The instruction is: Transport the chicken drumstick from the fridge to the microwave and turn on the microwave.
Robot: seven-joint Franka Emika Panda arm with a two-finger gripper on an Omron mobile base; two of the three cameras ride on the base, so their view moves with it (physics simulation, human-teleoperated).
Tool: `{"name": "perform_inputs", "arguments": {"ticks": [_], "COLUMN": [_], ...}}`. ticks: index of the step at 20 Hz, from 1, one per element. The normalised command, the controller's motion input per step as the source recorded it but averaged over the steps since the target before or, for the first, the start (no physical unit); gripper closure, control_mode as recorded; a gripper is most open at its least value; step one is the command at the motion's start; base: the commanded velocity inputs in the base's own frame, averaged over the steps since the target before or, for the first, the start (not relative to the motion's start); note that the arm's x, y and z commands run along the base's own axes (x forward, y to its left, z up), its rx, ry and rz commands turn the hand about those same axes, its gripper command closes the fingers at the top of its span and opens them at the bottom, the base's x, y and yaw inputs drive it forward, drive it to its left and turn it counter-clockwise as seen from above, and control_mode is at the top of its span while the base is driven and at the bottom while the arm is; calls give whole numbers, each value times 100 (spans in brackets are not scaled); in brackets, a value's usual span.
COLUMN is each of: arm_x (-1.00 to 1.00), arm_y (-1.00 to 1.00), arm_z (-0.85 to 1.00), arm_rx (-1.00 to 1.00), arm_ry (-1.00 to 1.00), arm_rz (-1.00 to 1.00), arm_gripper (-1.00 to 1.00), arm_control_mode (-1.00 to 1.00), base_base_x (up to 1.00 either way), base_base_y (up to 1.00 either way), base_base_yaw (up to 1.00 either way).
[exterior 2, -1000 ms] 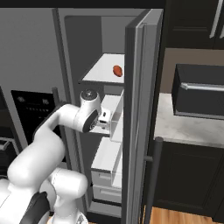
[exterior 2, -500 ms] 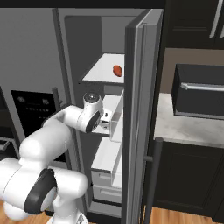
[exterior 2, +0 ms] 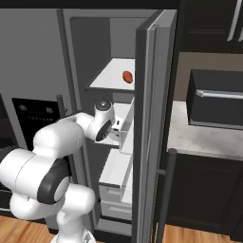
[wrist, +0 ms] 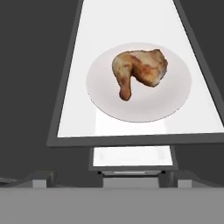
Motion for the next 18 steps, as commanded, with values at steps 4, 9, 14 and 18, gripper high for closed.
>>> {"name": "perform_inputs", "arguments": {"ticks": [4, 9, 14, 18], "arm_x": [23, 25, 31, 33], "arm_y": [-10, -4, 0, 0], "arm_z": [-20, -19, -10, -6], "arm_rx": [0, 0, 0, 0], "arm_ry": [-7, -6, -1, 0], "arm_rz": [0, 0, 0, 0], "arm_gripper": [-100, -100, -100, -100], "arm_control_mode": [-100, -100, -100, -100], "base_base_x": [0, 0, 0, 0], "base_base_y": [0, 0, 0, 0], "base_base_yaw": [0, 0, 0, 0]}}
